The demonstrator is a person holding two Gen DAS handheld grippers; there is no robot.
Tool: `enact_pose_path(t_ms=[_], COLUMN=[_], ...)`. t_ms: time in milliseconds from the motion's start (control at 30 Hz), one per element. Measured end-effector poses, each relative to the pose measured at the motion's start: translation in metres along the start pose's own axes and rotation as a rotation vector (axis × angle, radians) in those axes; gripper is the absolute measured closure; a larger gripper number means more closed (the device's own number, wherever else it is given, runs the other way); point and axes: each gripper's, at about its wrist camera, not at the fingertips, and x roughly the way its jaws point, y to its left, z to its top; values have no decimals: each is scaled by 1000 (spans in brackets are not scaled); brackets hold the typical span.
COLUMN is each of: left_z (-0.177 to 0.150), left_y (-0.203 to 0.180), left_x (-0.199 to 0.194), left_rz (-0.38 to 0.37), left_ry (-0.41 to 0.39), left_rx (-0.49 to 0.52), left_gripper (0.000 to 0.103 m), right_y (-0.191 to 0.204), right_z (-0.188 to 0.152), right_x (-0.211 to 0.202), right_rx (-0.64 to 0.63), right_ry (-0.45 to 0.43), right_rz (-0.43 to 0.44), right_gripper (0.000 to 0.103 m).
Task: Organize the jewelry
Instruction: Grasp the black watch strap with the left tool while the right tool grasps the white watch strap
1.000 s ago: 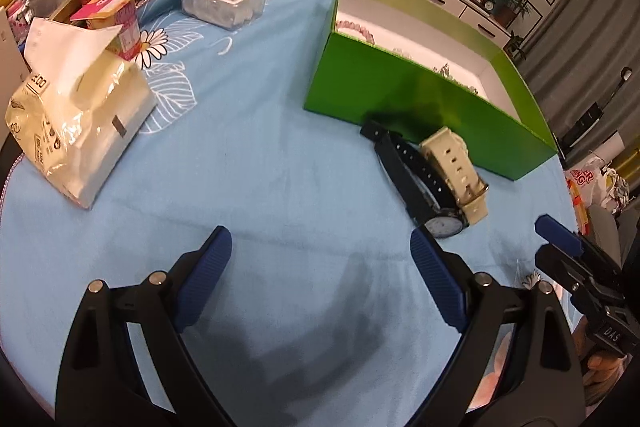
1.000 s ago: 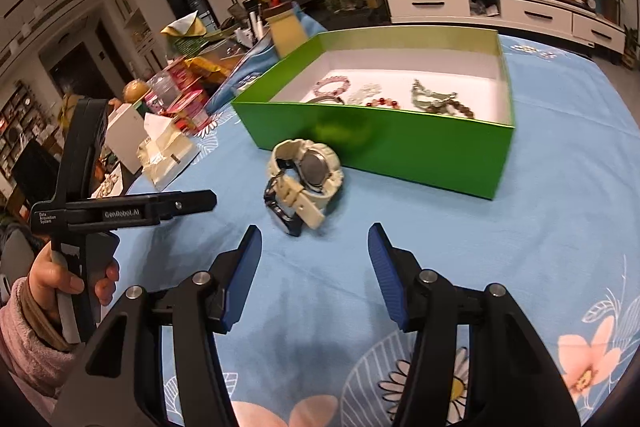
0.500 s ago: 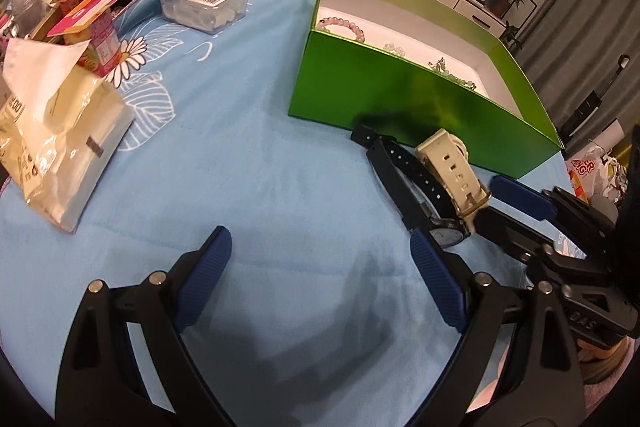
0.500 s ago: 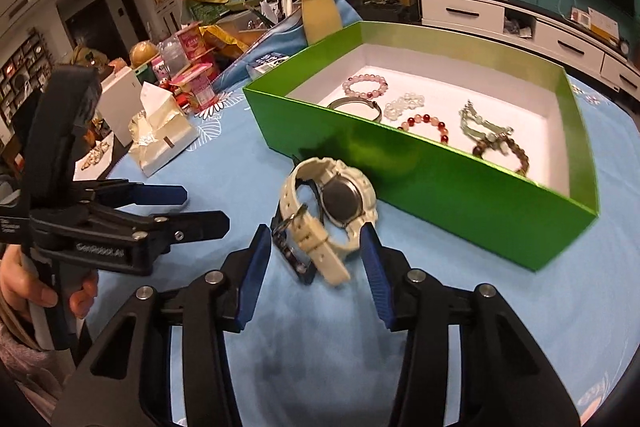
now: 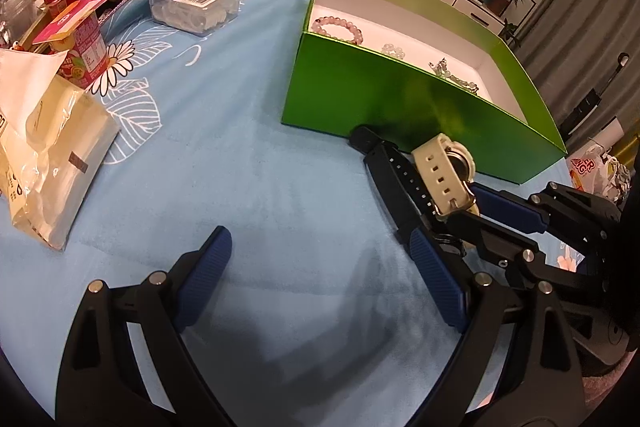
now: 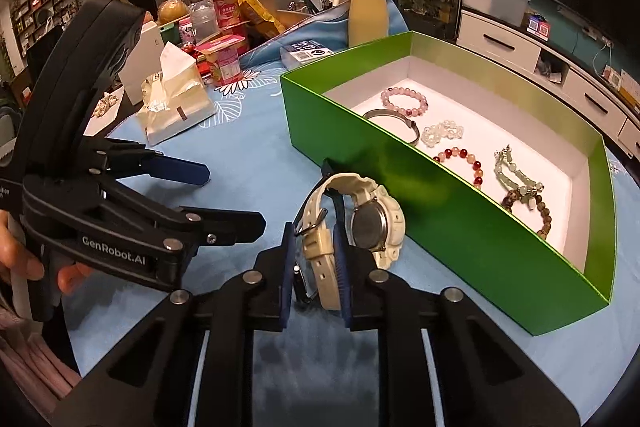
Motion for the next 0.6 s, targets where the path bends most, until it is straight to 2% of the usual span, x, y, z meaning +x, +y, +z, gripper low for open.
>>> enact_pose_path(t_ms=[100, 133, 333, 600], left_z=[0, 0, 2, 10], left_y=[1, 2, -1, -23], left_x=[1, 1, 3, 10], left_rz=[-4, -4, -14, -38], left_ry=[2, 4, 10, 13], left_rx=[-4, -6, -2, 25], left_gripper=[11, 11, 11, 11], right_y=[-2, -3, -14, -27], right_z=[-2, -3, -13, -44], right_x=[-3, -4, -27, -46], right_rx=[12, 17, 87, 167], right_ry=[-11, -18, -65, -39], right_rz=[-10, -20, -44, -138], right_gripper=[89, 94, 94, 94])
